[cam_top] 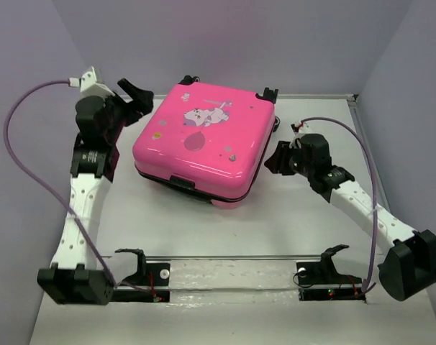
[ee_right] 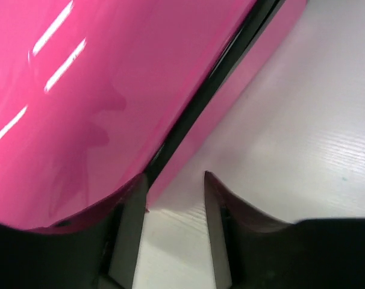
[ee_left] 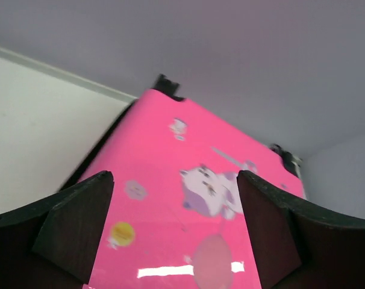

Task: Pack the luggage

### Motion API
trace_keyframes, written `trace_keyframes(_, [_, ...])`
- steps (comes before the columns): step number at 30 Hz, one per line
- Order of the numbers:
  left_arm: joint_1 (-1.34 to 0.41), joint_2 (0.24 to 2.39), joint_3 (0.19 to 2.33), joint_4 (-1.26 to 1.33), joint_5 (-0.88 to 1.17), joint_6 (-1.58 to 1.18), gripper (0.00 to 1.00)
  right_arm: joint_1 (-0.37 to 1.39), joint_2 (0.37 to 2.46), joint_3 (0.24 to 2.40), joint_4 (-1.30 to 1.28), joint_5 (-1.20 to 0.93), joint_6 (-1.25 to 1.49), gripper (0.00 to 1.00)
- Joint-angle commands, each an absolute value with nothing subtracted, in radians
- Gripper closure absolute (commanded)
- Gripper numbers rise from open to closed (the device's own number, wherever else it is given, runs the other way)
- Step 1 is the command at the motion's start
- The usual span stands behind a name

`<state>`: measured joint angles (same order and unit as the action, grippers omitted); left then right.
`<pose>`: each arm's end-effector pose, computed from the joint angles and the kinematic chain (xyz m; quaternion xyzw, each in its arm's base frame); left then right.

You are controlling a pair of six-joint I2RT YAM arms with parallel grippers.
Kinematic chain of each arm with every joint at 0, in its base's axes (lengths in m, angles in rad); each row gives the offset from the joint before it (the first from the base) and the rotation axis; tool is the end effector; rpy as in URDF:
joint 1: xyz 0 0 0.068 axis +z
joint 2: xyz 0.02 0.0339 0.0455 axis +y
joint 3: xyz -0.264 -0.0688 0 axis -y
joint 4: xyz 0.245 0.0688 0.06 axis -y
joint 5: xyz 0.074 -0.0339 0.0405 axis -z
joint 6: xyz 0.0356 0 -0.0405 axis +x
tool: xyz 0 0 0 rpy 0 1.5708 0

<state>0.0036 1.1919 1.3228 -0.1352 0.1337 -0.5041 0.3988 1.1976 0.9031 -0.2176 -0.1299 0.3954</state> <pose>0.2667 -0.0038 0.4498 -0.1319 0.6962 -0.2202 0.6704 0.2478 0.1094 0.2921 -0.0342 0.8613 0.2465 0.4430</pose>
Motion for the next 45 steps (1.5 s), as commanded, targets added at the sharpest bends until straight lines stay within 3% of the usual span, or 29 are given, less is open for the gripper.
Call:
trace_keyframes(1, [-0.268,0.994,1.065,-0.092,0.186,-0.537,0.09,0.400,1.069,0.704,-0.011,-0.365,0.443,0.71])
trace_keyframes(2, [-0.322,0.909,1.013,-0.066,0.181,-0.570,0.11,0.400,1.024,0.668,0.082,-0.420,0.448,0.81])
trace_keyframes(6, [-0.564,0.688,0.713,-0.002,0.111,-0.671,0.22,0.400,0.982,0.504,0.242,-0.517,0.457,0.85])
trace_keyframes(12, [-0.854,0.620,0.540,0.090,0.101,-0.741,0.22,0.400,1.106,0.428,0.515,-0.594,0.454,0.76])
trace_keyframes(15, [-0.963,0.698,0.529,0.110,0.033,-0.721,0.18,0.400,1.196,0.436,0.590,-0.624,0.413,0.63])
trace_keyframes(19, [-0.986,0.805,0.506,0.211,0.037,-0.718,0.13,0.400,1.258,0.446,0.624,-0.656,0.361,0.49])
trace_keyframes(25, [-0.986,0.994,0.538,0.301,0.029,-0.677,0.10,0.400,1.275,0.443,0.637,-0.653,0.289,0.43])
trace_keyframes(35, [-0.985,1.012,0.618,0.204,-0.282,-0.652,0.10,0.400,1.399,0.483,0.745,-0.732,0.293,0.57])
trace_keyframes(45, [-0.986,1.009,0.644,0.152,-0.350,-0.653,0.10,0.400,1.422,0.488,0.844,-0.744,0.334,0.61])
